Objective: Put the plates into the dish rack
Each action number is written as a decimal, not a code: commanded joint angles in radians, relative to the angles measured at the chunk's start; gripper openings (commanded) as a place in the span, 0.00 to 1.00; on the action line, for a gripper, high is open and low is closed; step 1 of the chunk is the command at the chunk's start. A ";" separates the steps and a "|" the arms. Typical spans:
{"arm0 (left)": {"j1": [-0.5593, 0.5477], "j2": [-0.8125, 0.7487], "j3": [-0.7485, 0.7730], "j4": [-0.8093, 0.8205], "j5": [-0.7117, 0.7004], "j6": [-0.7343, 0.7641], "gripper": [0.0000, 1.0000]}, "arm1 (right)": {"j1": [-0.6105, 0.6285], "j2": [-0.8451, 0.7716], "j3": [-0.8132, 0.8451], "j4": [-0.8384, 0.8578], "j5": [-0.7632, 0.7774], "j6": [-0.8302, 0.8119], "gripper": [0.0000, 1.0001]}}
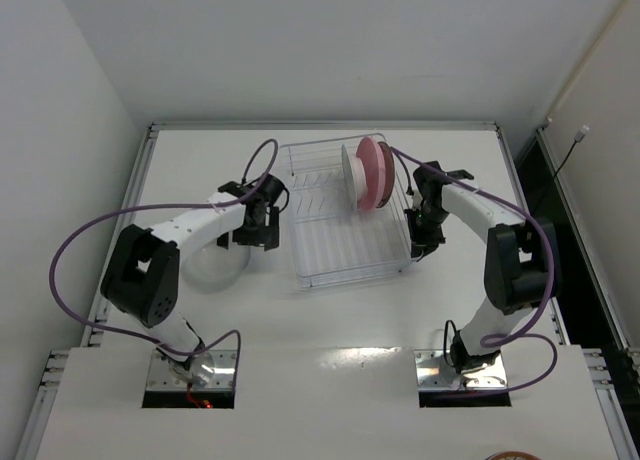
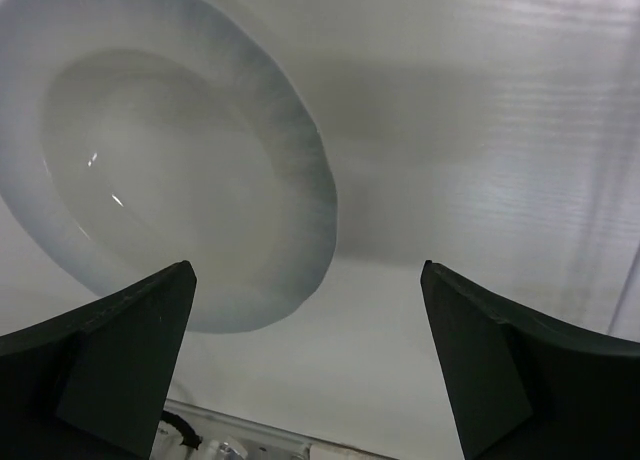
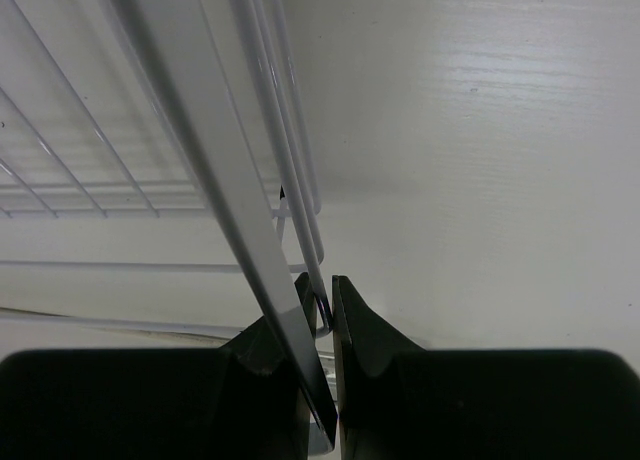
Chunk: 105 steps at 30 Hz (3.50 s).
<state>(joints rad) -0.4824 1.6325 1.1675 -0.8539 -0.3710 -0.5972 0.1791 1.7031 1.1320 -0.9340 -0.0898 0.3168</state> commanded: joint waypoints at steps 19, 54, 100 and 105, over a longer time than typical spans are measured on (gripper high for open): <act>-0.055 0.168 -0.183 0.139 0.026 0.016 0.69 | -0.012 -0.059 -0.020 0.050 0.016 0.044 0.09; 0.005 -0.026 0.305 -0.106 0.012 -0.061 0.00 | -0.012 -0.049 -0.011 0.031 0.035 0.044 0.09; 0.002 0.245 0.636 0.426 0.457 -0.386 0.00 | -0.040 -0.077 -0.038 0.040 0.044 0.044 0.09; 0.002 0.245 0.646 0.389 0.422 -0.365 0.00 | -0.049 -0.086 -0.047 0.040 0.044 0.044 0.09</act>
<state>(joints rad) -0.4660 1.9018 1.7763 -0.5259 0.0620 -0.9634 0.1631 1.6680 1.0966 -0.9020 -0.0776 0.3210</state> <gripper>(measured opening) 0.033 0.088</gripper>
